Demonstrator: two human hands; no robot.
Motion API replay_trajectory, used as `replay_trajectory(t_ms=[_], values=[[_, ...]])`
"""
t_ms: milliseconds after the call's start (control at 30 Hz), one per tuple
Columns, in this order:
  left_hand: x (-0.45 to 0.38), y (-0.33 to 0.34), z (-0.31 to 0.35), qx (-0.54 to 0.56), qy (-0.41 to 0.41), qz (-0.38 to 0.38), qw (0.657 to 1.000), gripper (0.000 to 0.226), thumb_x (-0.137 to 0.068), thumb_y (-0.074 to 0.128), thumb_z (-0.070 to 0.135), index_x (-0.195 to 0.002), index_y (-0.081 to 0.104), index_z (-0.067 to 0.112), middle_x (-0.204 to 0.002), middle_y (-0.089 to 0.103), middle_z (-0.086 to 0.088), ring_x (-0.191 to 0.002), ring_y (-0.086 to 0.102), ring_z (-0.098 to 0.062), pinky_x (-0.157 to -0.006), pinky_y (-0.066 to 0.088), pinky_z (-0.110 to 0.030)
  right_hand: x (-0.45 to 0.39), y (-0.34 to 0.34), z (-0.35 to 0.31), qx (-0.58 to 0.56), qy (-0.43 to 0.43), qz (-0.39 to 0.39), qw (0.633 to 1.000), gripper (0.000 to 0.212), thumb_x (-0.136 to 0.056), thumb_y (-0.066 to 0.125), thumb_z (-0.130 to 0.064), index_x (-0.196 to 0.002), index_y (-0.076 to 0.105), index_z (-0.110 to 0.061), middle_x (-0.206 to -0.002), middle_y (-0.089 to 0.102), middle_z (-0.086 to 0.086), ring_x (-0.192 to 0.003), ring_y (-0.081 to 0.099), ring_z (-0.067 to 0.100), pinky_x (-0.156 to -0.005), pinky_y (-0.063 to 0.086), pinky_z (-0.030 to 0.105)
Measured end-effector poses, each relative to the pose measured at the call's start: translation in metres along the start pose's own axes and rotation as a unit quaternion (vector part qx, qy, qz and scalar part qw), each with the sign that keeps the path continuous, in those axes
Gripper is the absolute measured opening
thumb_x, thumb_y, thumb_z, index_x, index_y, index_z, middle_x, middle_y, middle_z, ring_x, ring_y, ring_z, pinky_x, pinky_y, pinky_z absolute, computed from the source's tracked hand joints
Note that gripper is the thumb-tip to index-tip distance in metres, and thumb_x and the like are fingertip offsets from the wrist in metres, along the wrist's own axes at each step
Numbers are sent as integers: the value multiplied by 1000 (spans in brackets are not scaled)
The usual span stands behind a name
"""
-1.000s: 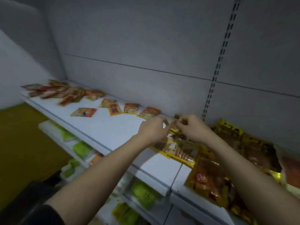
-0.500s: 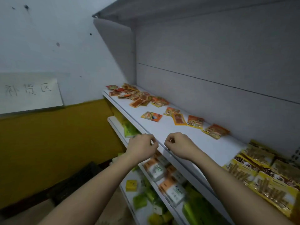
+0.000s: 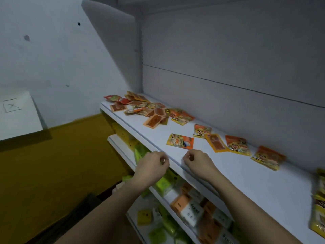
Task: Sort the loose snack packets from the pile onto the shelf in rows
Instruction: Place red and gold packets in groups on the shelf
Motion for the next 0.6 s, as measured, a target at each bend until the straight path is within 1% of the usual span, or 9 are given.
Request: replay_trajectory(t_ms=[133, 233, 300, 367, 433, 500, 533, 567, 600], values=[[-46, 21, 7, 55, 41, 11, 998, 20, -97, 52, 29, -100, 70, 23, -103, 69, 6, -100, 59, -16, -82, 52, -38, -32, -29, 38, -3, 38, 102, 994, 13, -95, 54, -17, -92, 66, -18, -97, 68, -3, -86, 60, 17, -69, 46, 33], [-77, 39, 20, 37, 69, 27, 997, 20, -97, 52, 25, -106, 70, 19, -113, 68, 3, -106, 54, -21, -88, 48, -40, -51, -50, 67, 37, 62, 193, 979, 14, -93, 60, -16, -103, 64, -8, -105, 60, 8, -98, 56, 26, -72, 40, 33], [-98, 44, 29, 2, 76, 43, 996, 23, -98, 51, 25, -110, 70, 19, -119, 67, 2, -109, 52, -22, -89, 46, -38, -64, -54, 85, 85, 108, 201, 970, 27, -91, 62, -23, -114, 59, -9, -113, 55, 13, -109, 49, 32, -80, 42, 37], [-120, 48, 36, -22, 76, 42, 996, 27, -100, 48, 27, -116, 68, 20, -126, 63, 2, -115, 51, -20, -92, 42, -36, -76, -52, 99, 106, 157, 175, 966, 39, -89, 63, -29, -122, 54, -11, -118, 53, 13, -114, 47, 33, -87, 44, 39], [-141, 53, 40, -14, 79, 15, 997, 28, -100, 48, 28, -120, 66, 21, -129, 61, 3, -118, 49, -18, -96, 41, -35, -86, -47, 106, 116, 171, 154, 966, 39, -88, 61, -27, -122, 54, -11, -115, 56, 13, -111, 49, 33, -84, 43, 38], [-157, 62, 43, 16, 96, -29, 995, 25, -100, 48, 25, -117, 66, 23, -121, 63, 4, -115, 51, -17, -96, 43, -36, -94, -46, 105, 126, 154, 162, 966, 28, -89, 57, -20, -113, 58, -8, -105, 61, 14, -104, 52, 34, -72, 39, 35], [-162, 67, 44, 18, 110, -51, 992, 24, -100, 48, 24, -115, 66, 24, -114, 66, 5, -111, 53, -17, -95, 44, -38, -95, -49, 103, 132, 146, 176, 965, 19, -91, 56, -20, -104, 60, -6, -99, 63, 14, -96, 54, 33, -66, 36, 34], [-165, 72, 46, 11, 126, -65, 990, 23, -100, 48, 24, -113, 67, 25, -110, 67, 5, -108, 53, -17, -93, 44, -38, -96, -54, 104, 133, 140, 194, 962, 17, -94, 54, -21, -94, 60, -6, -92, 65, 14, -85, 54, 32, -62, 33, 34], [-168, 75, 47, 10, 140, -65, 988, 23, -101, 49, 23, -113, 68, 24, -109, 68, 5, -107, 53, -16, -92, 44, -38, -95, -62, 103, 124, 134, 218, 959, 21, -97, 53, -22, -85, 58, -6, -84, 64, 14, -74, 51, 30, -58, 30, 34]])
Point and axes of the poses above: each hand's wrist, its own x-axis away from the middle knuckle, its own y-axis out of the palm, z = x × y, the point moved 7 cm from there along -x, towards the middle knuckle
